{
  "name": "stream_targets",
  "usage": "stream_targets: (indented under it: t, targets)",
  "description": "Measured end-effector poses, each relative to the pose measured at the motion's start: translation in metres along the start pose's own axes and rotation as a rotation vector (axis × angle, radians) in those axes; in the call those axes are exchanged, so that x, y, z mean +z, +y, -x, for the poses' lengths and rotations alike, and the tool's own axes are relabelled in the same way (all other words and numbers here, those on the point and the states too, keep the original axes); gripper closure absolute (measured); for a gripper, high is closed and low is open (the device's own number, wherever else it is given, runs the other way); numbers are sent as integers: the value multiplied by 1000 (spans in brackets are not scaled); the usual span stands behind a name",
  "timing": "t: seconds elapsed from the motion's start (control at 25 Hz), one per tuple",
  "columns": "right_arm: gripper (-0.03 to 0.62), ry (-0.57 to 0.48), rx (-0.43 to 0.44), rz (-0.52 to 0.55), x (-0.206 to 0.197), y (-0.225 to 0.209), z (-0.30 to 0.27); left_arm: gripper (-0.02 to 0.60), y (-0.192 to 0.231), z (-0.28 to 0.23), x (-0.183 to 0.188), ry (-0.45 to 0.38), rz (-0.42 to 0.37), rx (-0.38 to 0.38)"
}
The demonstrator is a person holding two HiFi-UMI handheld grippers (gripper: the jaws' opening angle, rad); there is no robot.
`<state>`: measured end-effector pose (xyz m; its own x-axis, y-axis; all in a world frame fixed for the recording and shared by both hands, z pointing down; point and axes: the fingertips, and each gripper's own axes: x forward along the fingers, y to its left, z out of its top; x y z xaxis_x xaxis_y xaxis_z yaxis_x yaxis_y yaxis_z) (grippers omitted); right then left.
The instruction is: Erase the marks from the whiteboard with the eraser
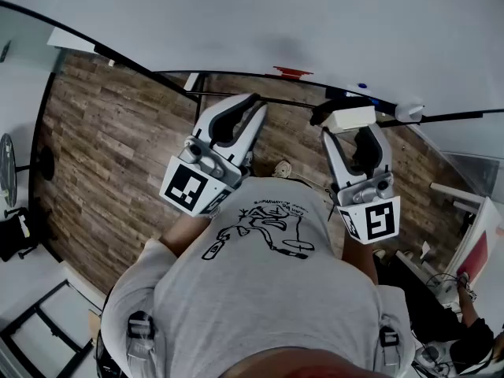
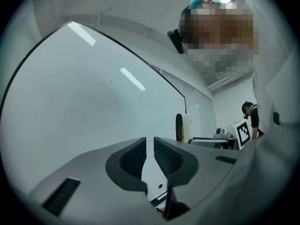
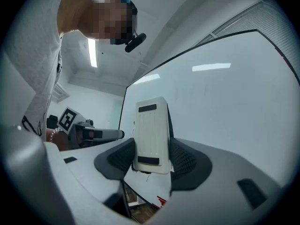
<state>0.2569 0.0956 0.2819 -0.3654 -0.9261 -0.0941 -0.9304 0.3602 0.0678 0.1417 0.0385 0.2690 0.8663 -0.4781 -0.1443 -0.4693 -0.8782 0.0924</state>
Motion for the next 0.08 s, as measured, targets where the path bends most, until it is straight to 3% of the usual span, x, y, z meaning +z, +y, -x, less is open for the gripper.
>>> stream_targets:
  t: [0.08]
  targets:
    - [355,0,7,3,1,1,0,520,0,-1,1,-1,-2,0]
